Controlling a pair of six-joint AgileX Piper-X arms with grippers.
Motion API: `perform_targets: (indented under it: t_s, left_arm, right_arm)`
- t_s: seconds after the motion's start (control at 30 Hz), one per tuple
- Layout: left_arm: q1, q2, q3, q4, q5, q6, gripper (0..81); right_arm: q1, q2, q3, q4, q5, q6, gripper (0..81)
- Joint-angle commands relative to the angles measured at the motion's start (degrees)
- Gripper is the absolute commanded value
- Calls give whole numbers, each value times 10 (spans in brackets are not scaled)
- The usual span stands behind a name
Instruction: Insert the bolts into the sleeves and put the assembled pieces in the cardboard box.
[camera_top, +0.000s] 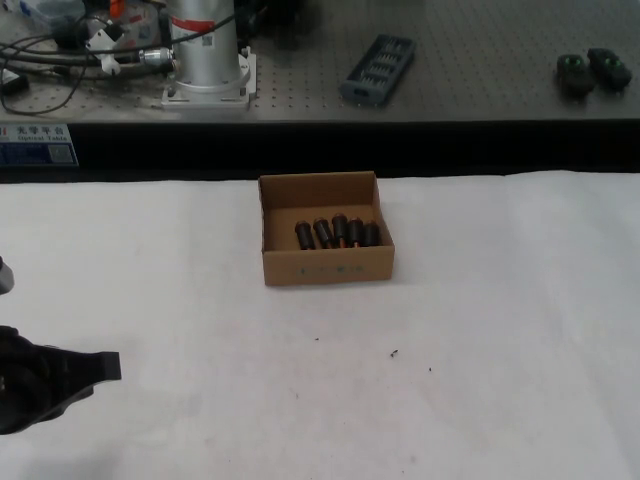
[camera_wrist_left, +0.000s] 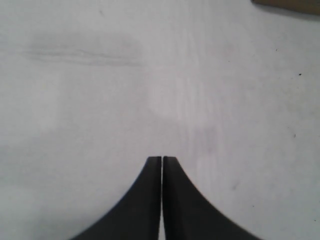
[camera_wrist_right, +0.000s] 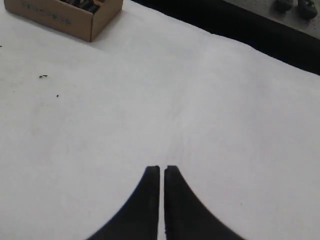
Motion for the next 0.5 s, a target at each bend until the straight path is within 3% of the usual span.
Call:
perform_targets:
  t_s: [0.0, 0.17, 0.3, 0.47]
  left_arm:
    - [2, -5, -6, 10, 1, 5, 6]
    - [2, -5, -6, 10, 1, 5, 6]
    - [2, -5, -6, 10, 1, 5, 6]
    - [2, -5, -6, 10, 1, 5, 6]
  right_arm:
    - [-43, -46, 52, -16, -27, 20, 37]
    - [-113, -80, 83, -4, -29, 108, 37]
    - [-159, -89, 83, 29, -28, 114, 37]
    - [-183, -89, 83, 29, -28, 114, 37]
